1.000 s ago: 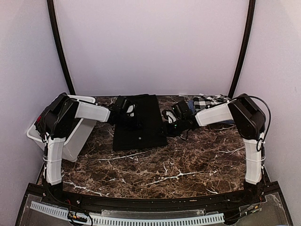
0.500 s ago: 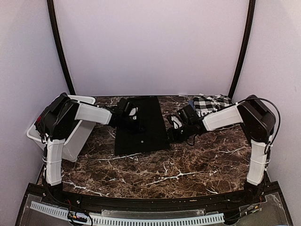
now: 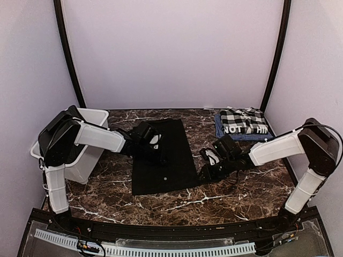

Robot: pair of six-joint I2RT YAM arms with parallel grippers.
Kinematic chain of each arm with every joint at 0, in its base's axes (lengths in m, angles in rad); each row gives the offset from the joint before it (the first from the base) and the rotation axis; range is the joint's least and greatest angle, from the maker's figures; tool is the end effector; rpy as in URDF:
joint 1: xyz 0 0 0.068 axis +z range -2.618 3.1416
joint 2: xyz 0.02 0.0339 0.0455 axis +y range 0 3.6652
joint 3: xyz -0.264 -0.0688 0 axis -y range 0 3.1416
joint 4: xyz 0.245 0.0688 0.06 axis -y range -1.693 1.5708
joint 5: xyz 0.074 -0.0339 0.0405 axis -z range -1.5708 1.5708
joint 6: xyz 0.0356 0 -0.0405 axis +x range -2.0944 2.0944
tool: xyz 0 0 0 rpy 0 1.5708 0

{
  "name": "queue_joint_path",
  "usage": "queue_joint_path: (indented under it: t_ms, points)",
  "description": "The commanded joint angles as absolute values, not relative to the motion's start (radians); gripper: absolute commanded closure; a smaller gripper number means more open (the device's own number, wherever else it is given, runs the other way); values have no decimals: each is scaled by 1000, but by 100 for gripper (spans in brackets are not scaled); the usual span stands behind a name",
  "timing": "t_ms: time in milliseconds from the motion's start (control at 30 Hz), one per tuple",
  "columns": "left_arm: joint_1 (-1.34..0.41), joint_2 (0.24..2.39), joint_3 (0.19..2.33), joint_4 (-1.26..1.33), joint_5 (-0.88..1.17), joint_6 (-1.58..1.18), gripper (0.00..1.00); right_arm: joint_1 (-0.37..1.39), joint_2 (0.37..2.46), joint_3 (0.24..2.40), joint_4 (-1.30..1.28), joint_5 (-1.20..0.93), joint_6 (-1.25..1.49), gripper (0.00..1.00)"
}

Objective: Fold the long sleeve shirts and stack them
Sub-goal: Move the 2/3-rectangle-folded shirt to the center of the board.

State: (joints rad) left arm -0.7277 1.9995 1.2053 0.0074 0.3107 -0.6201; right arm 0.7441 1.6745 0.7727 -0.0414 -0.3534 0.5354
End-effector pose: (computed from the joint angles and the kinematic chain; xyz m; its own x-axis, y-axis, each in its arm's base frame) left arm 0.3067 -0.2878 0.1445 -0.8920 0.0536 -0.4488 0.3393 0.7354 -0.5865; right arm 0.2193 0.2186 0.1342 -0.9126 -0.1896 -0.3621 -0.3713 0.7550 0.5405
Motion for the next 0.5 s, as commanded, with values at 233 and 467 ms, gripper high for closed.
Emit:
queue_joint_path:
  t_ms: [233, 467]
  points:
    - [-689, 1765, 1176, -166, 169, -635, 71, 766, 1593, 898, -125, -228, 552, 70]
    - [-604, 1720, 1094, -187, 180, -636, 73, 761, 1790, 1166, -123, -244, 488, 71]
